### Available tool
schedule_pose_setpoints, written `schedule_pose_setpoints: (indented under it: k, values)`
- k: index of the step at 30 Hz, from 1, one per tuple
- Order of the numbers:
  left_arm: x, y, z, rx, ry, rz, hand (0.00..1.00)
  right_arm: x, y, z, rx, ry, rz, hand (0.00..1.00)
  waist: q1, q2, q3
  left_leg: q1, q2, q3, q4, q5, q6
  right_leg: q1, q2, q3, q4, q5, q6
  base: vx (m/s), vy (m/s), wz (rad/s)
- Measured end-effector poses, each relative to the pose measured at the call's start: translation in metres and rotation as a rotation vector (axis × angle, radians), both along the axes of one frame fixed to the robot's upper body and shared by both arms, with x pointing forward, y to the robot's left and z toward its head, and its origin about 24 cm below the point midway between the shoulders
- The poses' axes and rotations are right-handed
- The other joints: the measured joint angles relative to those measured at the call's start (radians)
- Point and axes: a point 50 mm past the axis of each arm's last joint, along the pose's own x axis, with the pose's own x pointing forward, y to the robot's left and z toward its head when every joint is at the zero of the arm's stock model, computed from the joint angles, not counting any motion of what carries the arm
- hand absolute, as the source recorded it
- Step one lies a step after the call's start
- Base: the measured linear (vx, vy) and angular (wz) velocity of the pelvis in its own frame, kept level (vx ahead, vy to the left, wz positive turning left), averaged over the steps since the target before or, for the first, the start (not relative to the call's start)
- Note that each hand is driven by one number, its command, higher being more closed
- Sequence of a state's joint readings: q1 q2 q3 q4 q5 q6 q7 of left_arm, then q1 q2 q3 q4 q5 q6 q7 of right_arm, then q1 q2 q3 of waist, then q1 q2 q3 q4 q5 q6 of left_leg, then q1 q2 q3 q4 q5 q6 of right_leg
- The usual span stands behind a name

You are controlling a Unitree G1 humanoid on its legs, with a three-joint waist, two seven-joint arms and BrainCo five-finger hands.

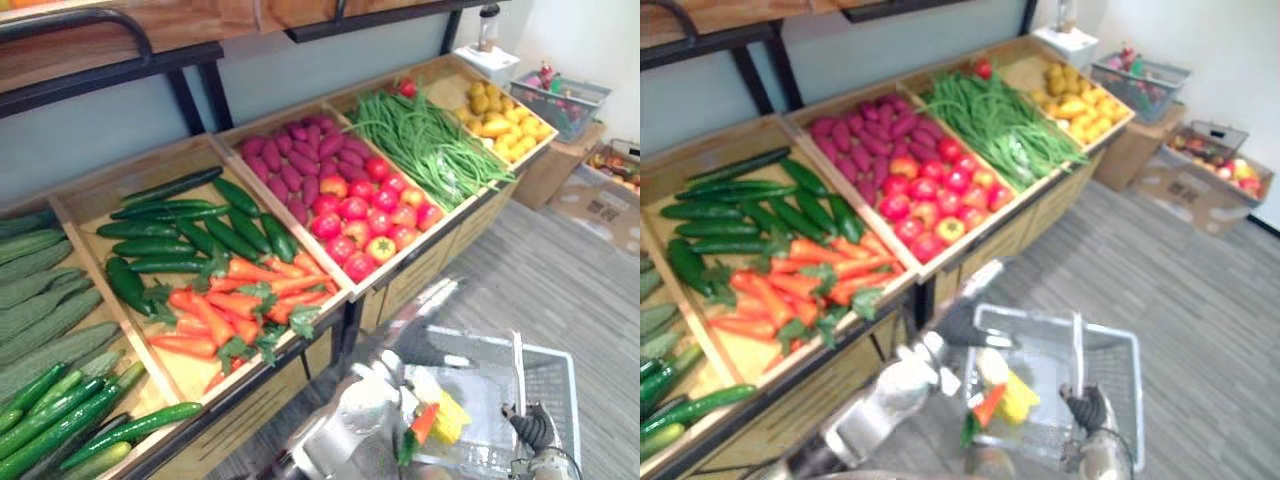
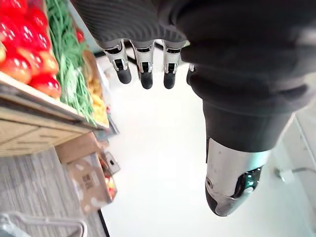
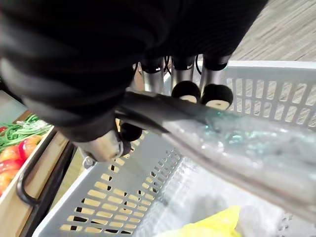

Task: Pick vegetable in the basket

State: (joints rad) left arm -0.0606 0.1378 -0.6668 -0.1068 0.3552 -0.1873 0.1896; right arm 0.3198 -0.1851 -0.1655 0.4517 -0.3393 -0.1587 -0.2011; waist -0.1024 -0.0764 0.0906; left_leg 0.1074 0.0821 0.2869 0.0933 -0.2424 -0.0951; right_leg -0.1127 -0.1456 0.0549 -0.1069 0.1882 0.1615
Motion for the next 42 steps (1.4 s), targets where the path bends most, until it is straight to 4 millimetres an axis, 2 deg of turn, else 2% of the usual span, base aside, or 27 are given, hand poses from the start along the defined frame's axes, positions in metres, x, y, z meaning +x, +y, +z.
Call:
schedule_pose_setpoints:
  k: [3, 7, 11, 14, 17, 19, 20, 21, 22, 24, 25, 26, 30, 31, 32, 34, 35, 36, 38, 39, 42]
  values:
    - [-0.006, 0.025, 0.008, -0.062, -0.006, 0.076, 0.00, -0.005, -0.002, -0.006, -0.001, 0.038, -0.005, 1.00, 0.005, 0.005, -0.010, -0.004, 0.000, -0.019, 0.003, 0.000, 0.000, 0.008, -0.004, -0.019, 0.000, -0.004, -0.002, -0.01, -0.036, 0.14]
    - [-0.017, 0.041, 0.007, -0.110, 0.025, 0.120, 0.00, -0.011, -0.003, -0.012, 0.003, 0.073, -0.014, 1.00, 0.015, 0.008, -0.024, -0.019, 0.000, -0.043, 0.016, -0.001, 0.001, 0.013, -0.011, -0.044, 0.000, -0.008, -0.003, -0.02, -0.035, 0.19]
    - [-0.030, 0.064, -0.015, -0.082, 0.129, 0.222, 0.00, -0.010, -0.007, -0.014, -0.005, 0.090, -0.015, 1.00, 0.025, 0.015, -0.037, -0.023, 0.000, -0.053, 0.019, -0.001, 0.002, 0.017, -0.014, -0.058, 0.000, -0.010, -0.006, -0.02, -0.032, 0.09]
    - [-0.040, 0.087, -0.042, 0.029, 0.238, 0.275, 0.00, -0.008, -0.014, -0.011, -0.022, 0.085, -0.023, 1.00, 0.024, 0.036, -0.049, -0.033, 0.001, -0.068, 0.029, -0.001, 0.002, 0.019, -0.016, -0.076, 0.000, -0.012, -0.009, -0.02, -0.043, 0.13]
    - [-0.052, 0.108, -0.082, 0.143, 0.404, 0.326, 0.00, -0.007, -0.018, -0.010, -0.030, 0.088, -0.021, 1.00, 0.025, 0.048, -0.056, -0.035, 0.006, -0.083, 0.035, -0.001, 0.002, 0.028, -0.015, -0.093, 0.000, -0.015, -0.015, -0.03, -0.050, 0.15]
    - [-0.065, 0.124, -0.115, 0.232, 0.551, 0.356, 0.00, -0.006, -0.019, -0.010, -0.033, 0.090, -0.016, 1.00, 0.026, 0.057, -0.063, -0.036, 0.009, -0.085, 0.036, 0.000, 0.002, 0.032, -0.014, -0.103, 0.000, -0.018, -0.020, -0.02, -0.041, 0.09]
    - [-0.070, 0.127, -0.125, 0.267, 0.587, 0.363, 0.00, -0.006, -0.020, -0.010, -0.035, 0.090, -0.015, 1.00, 0.026, 0.053, -0.060, -0.036, 0.009, -0.086, 0.036, 0.000, 0.002, 0.032, -0.014, -0.104, 0.000, -0.019, -0.021, -0.02, -0.041, 0.02]
    - [-0.079, 0.135, -0.142, 0.346, 0.652, 0.371, 0.00, -0.006, -0.021, -0.010, -0.037, 0.093, -0.014, 1.00, 0.027, 0.065, -0.068, -0.036, 0.010, -0.089, 0.035, 0.000, 0.002, 0.032, -0.013, -0.105, 0.000, -0.019, -0.021, -0.02, -0.038, 0.02]
    - [-0.089, 0.144, -0.157, 0.420, 0.709, 0.387, 0.00, -0.007, -0.022, -0.010, -0.041, 0.097, -0.014, 1.00, 0.027, 0.056, -0.063, -0.036, 0.010, -0.094, 0.034, 0.000, 0.002, 0.032, -0.013, -0.107, -0.001, -0.019, -0.021, -0.01, -0.036, 0.03]
    - [-0.102, 0.160, -0.175, 0.501, 0.795, 0.432, 0.00, -0.009, -0.023, -0.011, -0.040, 0.106, -0.017, 1.00, 0.027, 0.062, -0.067, -0.036, 0.009, -0.104, 0.034, 0.002, 0.002, 0.036, -0.014, -0.115, -0.001, -0.019, -0.021, -0.01, -0.026, 0.08]
    - [-0.107, 0.165, -0.180, 0.520, 0.828, 0.453, 0.00, -0.009, -0.023, -0.011, -0.040, 0.108, -0.018, 1.00, 0.027, 0.057, -0.064, -0.036, 0.010, -0.105, 0.033, 0.002, 0.001, 0.037, -0.014, -0.117, -0.001, -0.019, -0.021, -0.01, -0.032, 0.09]
    - [-0.116, 0.177, -0.190, 0.554, 0.895, 0.509, 0.00, -0.009, -0.023, -0.011, -0.040, 0.107, -0.018, 1.00, 0.028, 0.065, -0.069, -0.036, 0.010, -0.107, 0.032, 0.003, 0.002, 0.038, -0.014, -0.119, -0.001, -0.019, -0.021, -0.01, -0.026, 0.04]
    - [-0.136, 0.191, -0.205, 0.656, 0.993, 0.562, 0.00, -0.010, -0.025, -0.011, -0.040, 0.109, -0.024, 1.00, 0.034, 0.057, -0.064, -0.032, 0.010, -0.110, 0.030, 0.004, 0.002, 0.046, -0.015, -0.129, -0.001, -0.020, -0.021, 0.00, -0.016, 0.05]
    - [-0.144, 0.195, -0.212, 0.661, 1.051, 0.600, 0.00, -0.011, -0.027, -0.011, -0.043, 0.109, -0.035, 1.00, 0.040, 0.063, -0.068, -0.031, 0.009, -0.110, 0.030, 0.004, 0.002, 0.046, -0.016, -0.129, -0.001, -0.020, -0.021, 0.00, 0.000, 0.00]
    - [-0.149, 0.199, -0.217, 0.649, 1.097, 0.646, 0.00, -0.011, -0.029, -0.010, -0.045, 0.109, -0.044, 1.00, 0.048, 0.057, -0.064, -0.030, 0.009, -0.110, 0.028, 0.004, 0.003, 0.046, -0.016, -0.129, -0.001, -0.020, -0.021, 0.00, 0.000, 0.00]
    - [-0.157, 0.207, -0.223, 0.605, 1.184, 0.764, 0.00, -0.014, -0.031, -0.012, -0.043, 0.116, -0.062, 1.00, 0.053, 0.063, -0.068, -0.025, 0.008, -0.110, 0.018, 0.011, 0.003, 0.047, -0.016, -0.131, -0.001, -0.020, -0.021, 0.00, 0.000, 0.00]
    - [-0.161, 0.211, -0.225, 0.577, 1.221, 0.816, 0.00, -0.016, -0.032, -0.013, -0.040, 0.127, -0.067, 1.00, 0.053, 0.054, -0.063, -0.021, 0.008, -0.111, 0.010, 0.015, 0.003, 0.048, -0.017, -0.132, -0.001, -0.020, -0.021, -0.01, -0.034, 0.01]
    - [-0.170, 0.219, -0.230, 0.512, 1.303, 0.932, 0.00, -0.015, -0.032, -0.016, -0.029, 0.134, -0.084, 1.00, 0.052, 0.060, -0.067, -0.013, 0.007, -0.110, -0.003, 0.022, 0.002, 0.050, -0.016, -0.132, -0.001, -0.020, -0.021, -0.01, -0.037, 0.04]
    - [-0.183, 0.229, -0.234, 0.419, 1.404, 1.084, 0.00, -0.018, -0.033, -0.021, -0.007, 0.155, -0.126, 1.00, 0.052, 0.051, -0.062, -0.013, 0.007, -0.114, -0.011, 0.030, 0.001, 0.050, -0.017, -0.138, -0.001, -0.020, -0.021, -0.02, -0.039, 0.07]
    - [-0.191, 0.233, -0.236, 0.365, 1.457, 1.171, 0.00, -0.021, -0.032, -0.025, 0.006, 0.172, -0.149, 1.00, 0.053, 0.060, -0.067, -0.006, 0.006, -0.116, -0.022, 0.037, 0.001, 0.052, -0.018, -0.141, -0.001, -0.020, -0.021, -0.01, -0.044, 0.08]
    - [-0.207, 0.235, -0.238, 0.229, 1.545, 1.324, 0.00, -0.029, -0.031, -0.032, 0.027, 0.213, -0.180, 1.00, 0.050, 0.051, -0.061, 0.007, 0.005, -0.133, -0.039, 0.047, 0.001, 0.069, -0.020, -0.160, -0.006, -0.026, -0.023, -0.03, -0.034, 0.14]
